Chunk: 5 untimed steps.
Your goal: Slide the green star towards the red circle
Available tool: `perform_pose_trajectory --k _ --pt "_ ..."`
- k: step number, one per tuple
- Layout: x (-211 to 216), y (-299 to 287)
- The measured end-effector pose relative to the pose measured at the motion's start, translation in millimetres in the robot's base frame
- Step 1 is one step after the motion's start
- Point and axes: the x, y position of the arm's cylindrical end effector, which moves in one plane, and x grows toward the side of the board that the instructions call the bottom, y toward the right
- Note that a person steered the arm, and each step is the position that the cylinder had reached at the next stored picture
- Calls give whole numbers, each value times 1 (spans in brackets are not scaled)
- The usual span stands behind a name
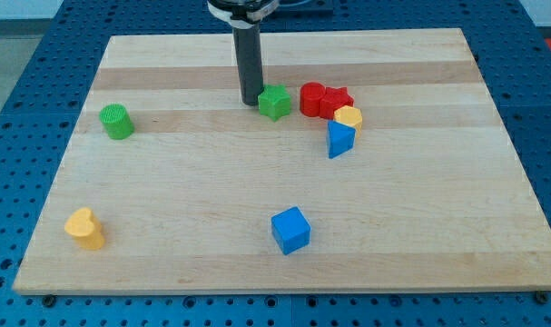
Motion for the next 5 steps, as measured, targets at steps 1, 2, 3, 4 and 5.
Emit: perform_pose_trajectory --k 1,2,3,4,5 --pt "0 17" --pt "-4 18" --pt "-10 18" --pt "-11 18" --pt "-11 18"
